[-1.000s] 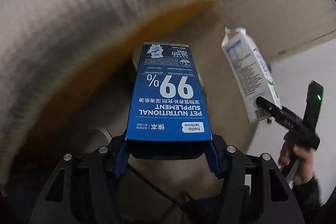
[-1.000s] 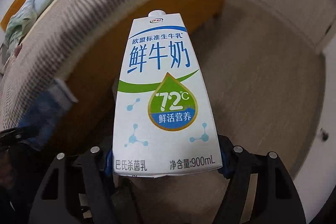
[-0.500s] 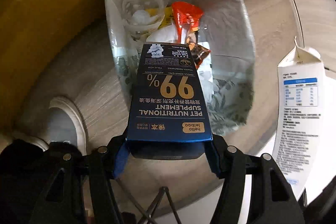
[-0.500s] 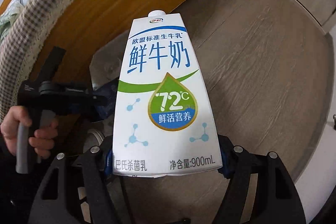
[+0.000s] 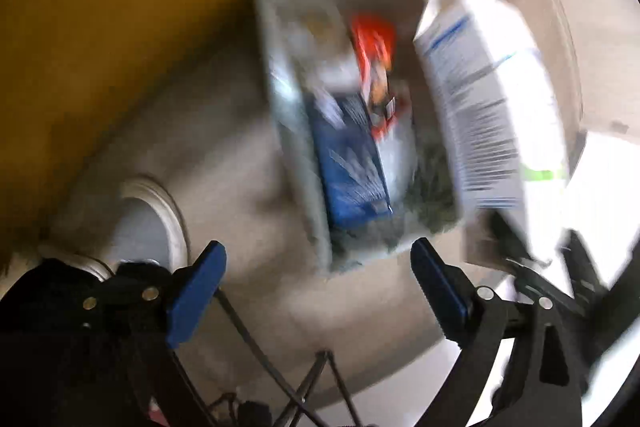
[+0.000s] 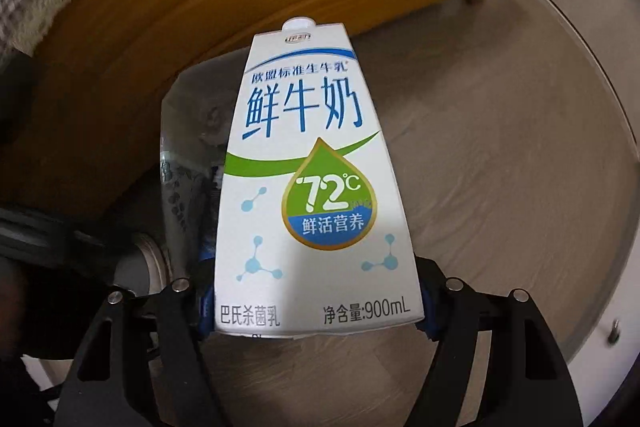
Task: Collect trash
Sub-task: 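Carry box and milk carton to the wastebasket and open both tools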
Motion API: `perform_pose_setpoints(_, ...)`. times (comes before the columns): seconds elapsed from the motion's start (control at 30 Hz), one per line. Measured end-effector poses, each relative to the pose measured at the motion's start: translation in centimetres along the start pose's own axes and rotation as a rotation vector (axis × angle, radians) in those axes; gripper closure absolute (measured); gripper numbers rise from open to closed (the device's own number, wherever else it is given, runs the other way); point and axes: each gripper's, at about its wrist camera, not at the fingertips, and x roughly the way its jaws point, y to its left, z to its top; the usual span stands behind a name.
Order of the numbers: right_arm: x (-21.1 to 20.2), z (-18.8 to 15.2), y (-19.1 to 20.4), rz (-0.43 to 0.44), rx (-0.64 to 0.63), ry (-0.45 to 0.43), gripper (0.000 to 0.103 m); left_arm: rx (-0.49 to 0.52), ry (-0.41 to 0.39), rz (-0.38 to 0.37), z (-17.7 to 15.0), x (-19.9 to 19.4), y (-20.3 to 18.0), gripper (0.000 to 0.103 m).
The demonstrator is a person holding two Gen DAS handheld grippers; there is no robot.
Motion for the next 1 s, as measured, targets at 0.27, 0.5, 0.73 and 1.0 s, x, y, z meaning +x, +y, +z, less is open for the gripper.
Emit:
perform_pose_setpoints(0.27, 10.9, -1.2, 3.5, -0.114, -0.153, 0.188, 0.033, -0.031, -0.236, 0.026, -2.4, -9.0, 4.1, 0.013)
perform_pose_setpoints(0.5, 14.3, -3.9, 1.8, -0.18, -0.029, 0.34, 0.03, -0.007, -0.256, 0.015, -4.2, -10.5, 4.6, 0.013)
perform_pose_setpoints(0.73, 9.1, -3.0, 0.8, -0.143, 0.04, 0.27, 0.022, 0.062, -0.291, 0.012, -4.2, -11.2, 4.5, 0.013)
perform_pose_setpoints(1.0, 3.6, -4.2, 0.4, -0.143, 0.112, 0.206, 0.022, 0.025, -0.369, -0.036, -6.1, -13.6, 6.1, 0.013)
